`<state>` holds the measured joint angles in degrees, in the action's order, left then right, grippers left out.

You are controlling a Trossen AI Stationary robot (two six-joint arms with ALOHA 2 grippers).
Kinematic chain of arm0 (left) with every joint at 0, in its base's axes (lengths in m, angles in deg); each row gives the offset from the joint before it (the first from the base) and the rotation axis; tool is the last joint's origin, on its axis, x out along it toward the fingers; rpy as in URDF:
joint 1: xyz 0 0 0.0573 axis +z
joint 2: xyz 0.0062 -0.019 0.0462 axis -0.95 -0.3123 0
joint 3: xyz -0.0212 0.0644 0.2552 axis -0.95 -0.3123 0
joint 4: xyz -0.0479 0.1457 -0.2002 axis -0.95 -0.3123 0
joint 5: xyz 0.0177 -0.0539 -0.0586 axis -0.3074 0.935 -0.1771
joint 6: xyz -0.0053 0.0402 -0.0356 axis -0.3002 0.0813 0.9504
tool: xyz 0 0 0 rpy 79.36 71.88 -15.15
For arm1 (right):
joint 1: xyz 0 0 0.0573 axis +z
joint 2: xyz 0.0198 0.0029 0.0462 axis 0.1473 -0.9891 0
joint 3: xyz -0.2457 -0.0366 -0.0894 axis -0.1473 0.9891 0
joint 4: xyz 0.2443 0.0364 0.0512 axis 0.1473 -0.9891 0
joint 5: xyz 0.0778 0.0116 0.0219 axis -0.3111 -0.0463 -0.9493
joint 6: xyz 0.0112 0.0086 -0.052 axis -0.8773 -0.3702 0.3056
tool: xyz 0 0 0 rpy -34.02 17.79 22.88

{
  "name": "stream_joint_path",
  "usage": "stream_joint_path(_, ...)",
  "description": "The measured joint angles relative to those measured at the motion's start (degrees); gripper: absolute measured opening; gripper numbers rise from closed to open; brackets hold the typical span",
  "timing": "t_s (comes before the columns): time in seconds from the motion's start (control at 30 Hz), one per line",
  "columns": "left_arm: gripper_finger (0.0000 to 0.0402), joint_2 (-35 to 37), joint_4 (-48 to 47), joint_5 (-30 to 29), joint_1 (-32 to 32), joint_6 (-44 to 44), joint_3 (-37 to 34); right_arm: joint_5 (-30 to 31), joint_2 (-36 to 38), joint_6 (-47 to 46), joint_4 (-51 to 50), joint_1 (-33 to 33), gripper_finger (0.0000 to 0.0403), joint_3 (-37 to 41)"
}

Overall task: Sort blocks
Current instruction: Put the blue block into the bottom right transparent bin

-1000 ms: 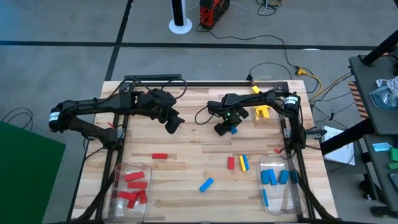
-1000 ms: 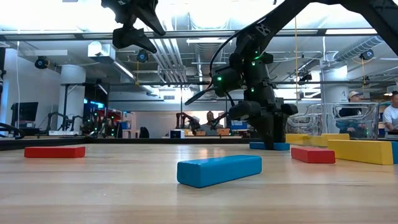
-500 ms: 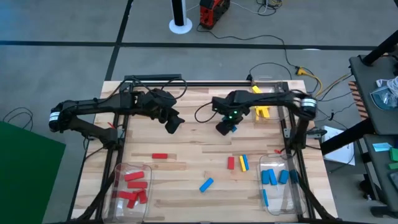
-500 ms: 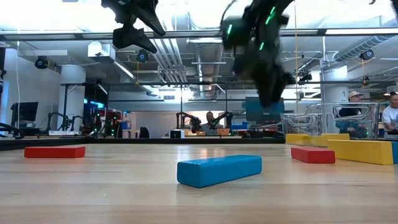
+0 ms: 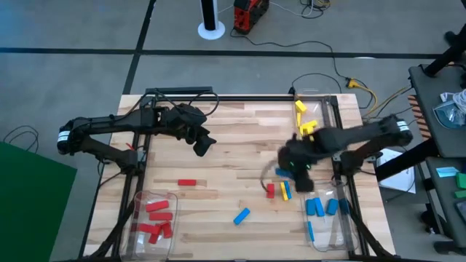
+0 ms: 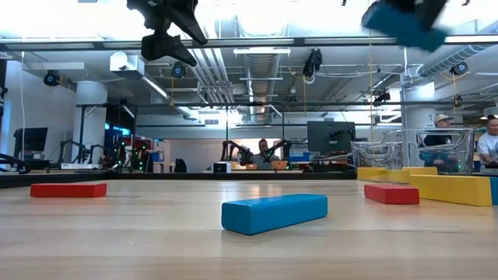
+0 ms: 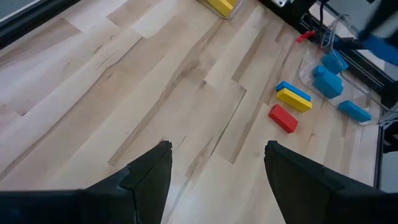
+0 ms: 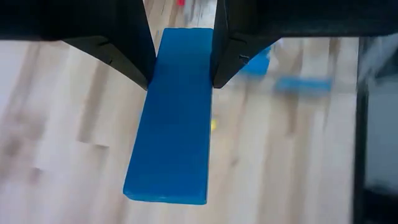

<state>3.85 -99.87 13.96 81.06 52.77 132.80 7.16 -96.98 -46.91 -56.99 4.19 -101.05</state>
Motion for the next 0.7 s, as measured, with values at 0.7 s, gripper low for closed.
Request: stream_joint_path(0.7,0.0231,0.0,0.0,0.0,0.0,0.2,0.0,0.1,0.2,-14.2,-4.6,29.1,0.0118,8.0)
